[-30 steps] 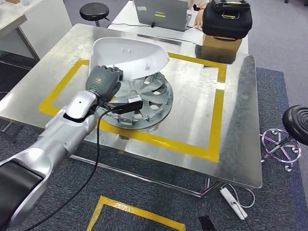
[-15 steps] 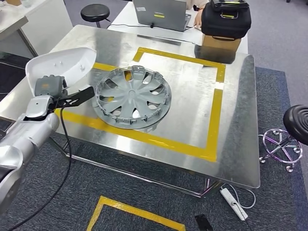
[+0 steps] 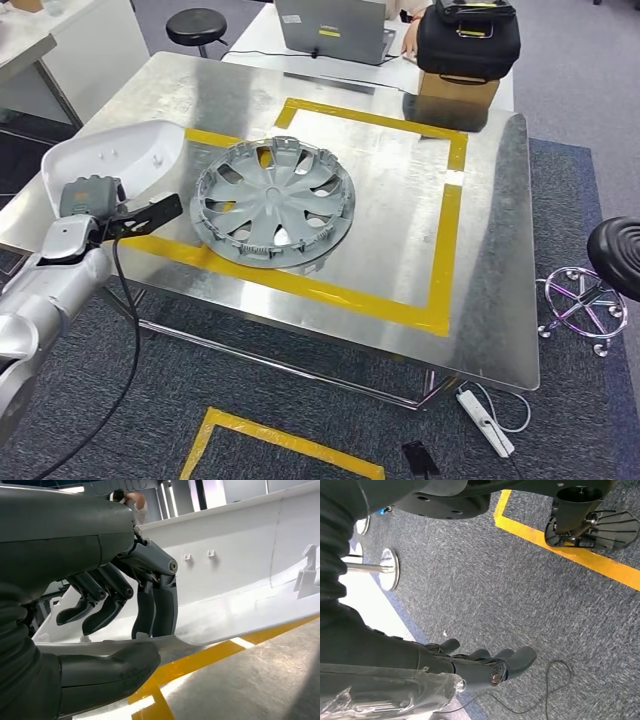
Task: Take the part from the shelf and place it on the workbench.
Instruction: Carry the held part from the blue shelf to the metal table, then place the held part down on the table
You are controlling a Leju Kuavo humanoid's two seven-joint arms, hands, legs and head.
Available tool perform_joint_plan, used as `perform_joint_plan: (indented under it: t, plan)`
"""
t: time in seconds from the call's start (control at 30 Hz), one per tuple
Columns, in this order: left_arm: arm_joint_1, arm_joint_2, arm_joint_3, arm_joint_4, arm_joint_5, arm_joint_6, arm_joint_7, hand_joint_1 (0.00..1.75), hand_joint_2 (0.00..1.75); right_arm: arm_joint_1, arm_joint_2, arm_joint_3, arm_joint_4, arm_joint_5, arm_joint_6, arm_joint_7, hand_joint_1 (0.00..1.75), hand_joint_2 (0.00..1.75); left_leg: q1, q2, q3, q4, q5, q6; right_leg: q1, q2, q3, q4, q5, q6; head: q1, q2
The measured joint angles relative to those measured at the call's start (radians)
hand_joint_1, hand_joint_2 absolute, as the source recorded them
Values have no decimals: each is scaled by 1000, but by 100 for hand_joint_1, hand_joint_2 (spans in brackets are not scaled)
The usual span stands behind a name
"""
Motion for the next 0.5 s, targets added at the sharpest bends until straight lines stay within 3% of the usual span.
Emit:
perform_joint_plan:
  t: [0.3,0.5]
  plan:
    - [4,-14,2,2,-44,25,-44,175,175,-3,4,6,0,9,3,9,0,175,0,0,0,0,0,0,0,0,-1,0,0,0,0,0]
    - [-6,-60,-1,2,-81,18,-58,175,175,-8,8,8,0,16,7,10,0,175,0,0,0,0,0,0,0,0,-2,0,1,-1,0,0]
